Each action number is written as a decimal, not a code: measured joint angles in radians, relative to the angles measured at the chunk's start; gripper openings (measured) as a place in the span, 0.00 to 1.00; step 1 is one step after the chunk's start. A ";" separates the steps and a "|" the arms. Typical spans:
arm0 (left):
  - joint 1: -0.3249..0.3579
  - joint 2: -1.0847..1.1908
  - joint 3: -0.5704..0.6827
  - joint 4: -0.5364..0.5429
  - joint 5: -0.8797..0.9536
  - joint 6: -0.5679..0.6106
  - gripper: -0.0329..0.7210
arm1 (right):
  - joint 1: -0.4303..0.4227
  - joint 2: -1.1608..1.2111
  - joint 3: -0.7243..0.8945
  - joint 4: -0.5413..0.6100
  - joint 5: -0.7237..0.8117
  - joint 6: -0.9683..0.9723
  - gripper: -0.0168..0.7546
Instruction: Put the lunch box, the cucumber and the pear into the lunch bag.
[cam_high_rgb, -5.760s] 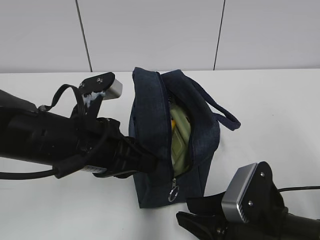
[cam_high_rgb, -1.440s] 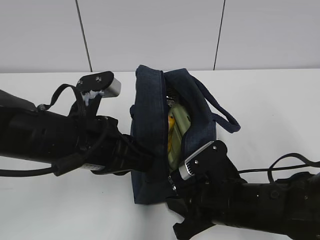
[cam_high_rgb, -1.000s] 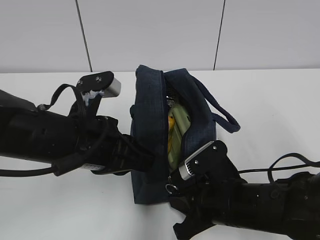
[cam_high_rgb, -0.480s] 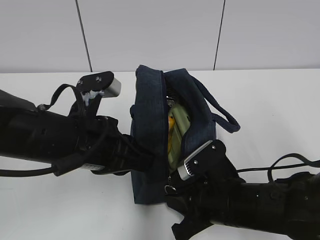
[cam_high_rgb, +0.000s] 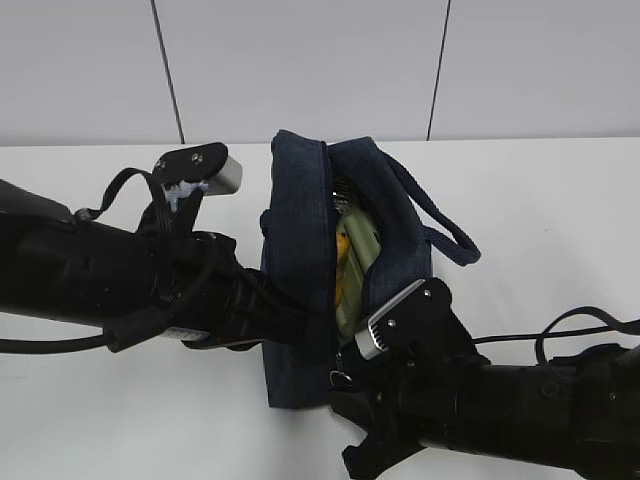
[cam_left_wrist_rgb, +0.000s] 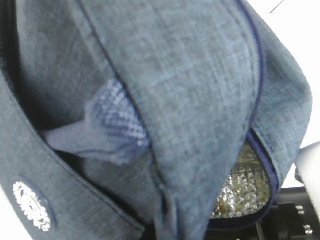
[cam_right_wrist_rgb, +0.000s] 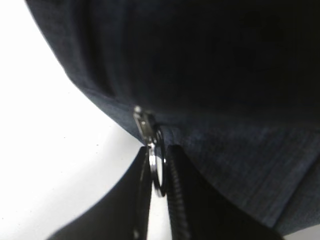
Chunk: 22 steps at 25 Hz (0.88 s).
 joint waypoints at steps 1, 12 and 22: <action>0.000 0.000 0.000 0.000 0.000 0.001 0.05 | 0.000 0.000 0.000 0.000 0.000 0.000 0.14; 0.000 0.000 0.000 0.000 -0.002 0.001 0.05 | 0.000 0.000 0.000 -0.002 0.000 0.000 0.02; 0.000 0.000 0.000 0.001 -0.004 0.001 0.05 | 0.000 -0.077 0.020 -0.090 0.000 0.026 0.02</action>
